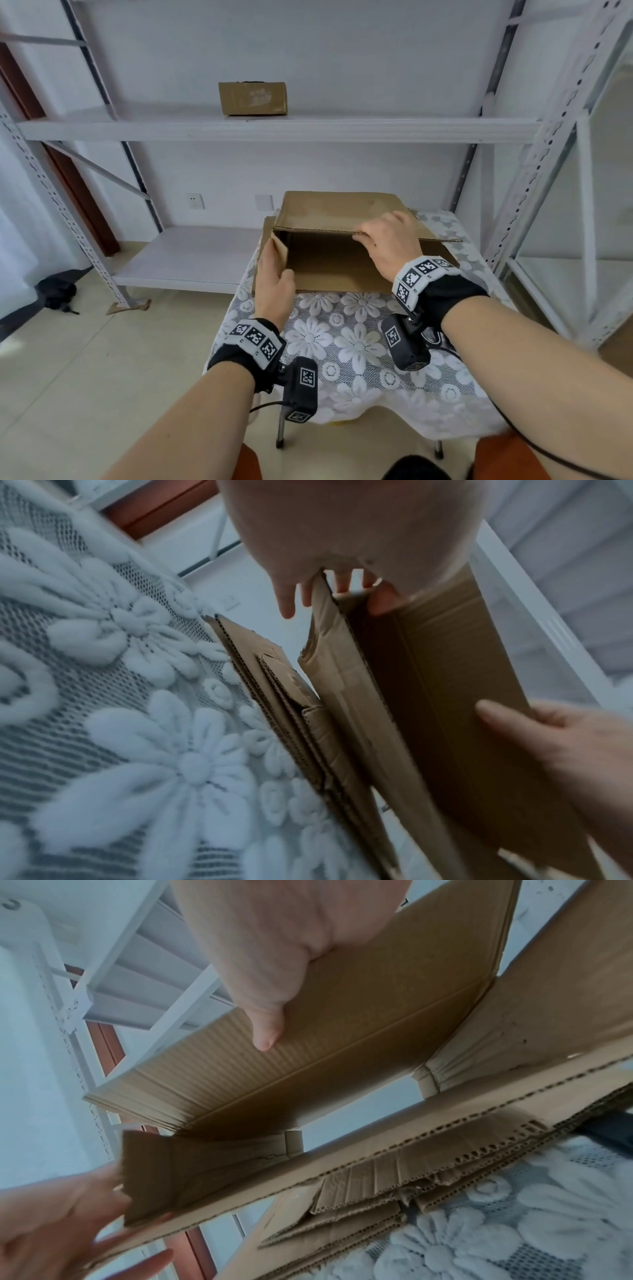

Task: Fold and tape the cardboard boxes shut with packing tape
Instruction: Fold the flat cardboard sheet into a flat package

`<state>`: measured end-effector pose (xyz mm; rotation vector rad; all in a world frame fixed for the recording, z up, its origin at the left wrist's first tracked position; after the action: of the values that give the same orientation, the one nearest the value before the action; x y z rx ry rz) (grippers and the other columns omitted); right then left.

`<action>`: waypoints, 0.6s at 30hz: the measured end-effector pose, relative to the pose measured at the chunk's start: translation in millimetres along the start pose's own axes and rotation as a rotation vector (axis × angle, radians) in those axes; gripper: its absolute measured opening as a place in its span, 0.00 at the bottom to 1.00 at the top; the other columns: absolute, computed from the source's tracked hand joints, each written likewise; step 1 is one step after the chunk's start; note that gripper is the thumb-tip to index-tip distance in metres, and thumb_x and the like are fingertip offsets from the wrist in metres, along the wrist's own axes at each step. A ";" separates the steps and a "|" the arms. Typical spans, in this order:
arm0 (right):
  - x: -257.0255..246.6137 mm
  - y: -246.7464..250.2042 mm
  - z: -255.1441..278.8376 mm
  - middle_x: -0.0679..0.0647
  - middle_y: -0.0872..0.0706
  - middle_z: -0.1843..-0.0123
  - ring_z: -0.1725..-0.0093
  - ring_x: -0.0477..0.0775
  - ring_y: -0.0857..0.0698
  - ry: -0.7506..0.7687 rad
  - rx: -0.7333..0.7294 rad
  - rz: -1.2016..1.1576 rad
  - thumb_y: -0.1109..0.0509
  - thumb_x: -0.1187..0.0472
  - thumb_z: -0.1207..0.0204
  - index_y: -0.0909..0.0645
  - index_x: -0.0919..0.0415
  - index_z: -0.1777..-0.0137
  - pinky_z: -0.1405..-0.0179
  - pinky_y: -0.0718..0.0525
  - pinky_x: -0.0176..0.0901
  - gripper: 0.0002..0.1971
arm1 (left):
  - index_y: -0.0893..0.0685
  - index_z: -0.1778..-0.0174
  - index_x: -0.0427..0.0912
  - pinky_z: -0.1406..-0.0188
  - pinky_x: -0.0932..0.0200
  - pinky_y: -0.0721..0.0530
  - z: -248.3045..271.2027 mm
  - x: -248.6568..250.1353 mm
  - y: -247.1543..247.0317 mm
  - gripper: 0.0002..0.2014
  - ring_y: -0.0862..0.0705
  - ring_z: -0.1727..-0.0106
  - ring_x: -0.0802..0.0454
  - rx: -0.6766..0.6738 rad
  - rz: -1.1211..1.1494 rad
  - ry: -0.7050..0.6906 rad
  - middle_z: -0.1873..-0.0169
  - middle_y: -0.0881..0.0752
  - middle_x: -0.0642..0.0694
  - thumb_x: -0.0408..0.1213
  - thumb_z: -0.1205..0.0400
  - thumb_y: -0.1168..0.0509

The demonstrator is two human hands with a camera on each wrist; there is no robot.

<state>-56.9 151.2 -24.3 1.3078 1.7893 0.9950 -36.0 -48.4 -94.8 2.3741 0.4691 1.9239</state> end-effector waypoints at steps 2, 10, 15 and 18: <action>-0.3 -3.7 4.2 0.49 0.11 0.54 0.49 0.54 0.20 0.014 -0.030 0.010 0.40 0.50 0.16 0.13 0.53 0.46 0.32 0.35 0.49 0.15 | 0.32 0.24 0.52 0.28 0.40 0.24 1.3 -7.6 -1.7 0.30 0.23 0.33 0.48 -0.019 -0.081 0.026 0.34 0.22 0.47 0.34 0.24 0.38; -6.6 -22.7 25.9 0.46 0.12 0.43 0.44 0.50 0.21 0.097 -0.118 -0.019 0.42 0.51 0.15 0.16 0.51 0.39 0.41 0.32 0.46 0.15 | 0.43 0.19 0.63 0.32 0.41 0.21 -5.0 -24.1 5.9 0.43 0.22 0.30 0.50 0.029 0.078 0.121 0.32 0.22 0.50 0.42 0.25 0.25; 1.4 -24.3 30.9 0.44 0.13 0.42 0.43 0.49 0.22 0.077 -0.126 -0.020 0.40 0.50 0.16 0.16 0.50 0.38 0.41 0.32 0.45 0.14 | 0.17 0.41 0.49 0.29 0.44 0.23 -14.5 -22.7 4.2 0.18 0.20 0.32 0.48 0.092 0.106 0.156 0.38 0.16 0.48 0.39 0.26 0.23; 6.1 -19.8 32.2 0.43 0.13 0.43 0.43 0.48 0.22 0.048 -0.103 -0.022 0.38 0.49 0.18 0.16 0.49 0.40 0.37 0.33 0.47 0.13 | 0.16 0.46 0.50 0.33 0.45 0.20 -17.6 -24.1 2.7 0.14 0.17 0.38 0.49 0.085 0.099 0.158 0.44 0.14 0.48 0.38 0.26 0.23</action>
<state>-39.0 158.9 -57.2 1.2083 1.7602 1.0992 -56.8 -60.0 -113.1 2.3478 0.4591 2.1887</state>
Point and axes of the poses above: each hand's wrist, its own z-axis away from the middle knuckle, its own y-axis out of the back of the hand, x = y × z, the point moved 1 cm from there along -z, towards the middle knuckle
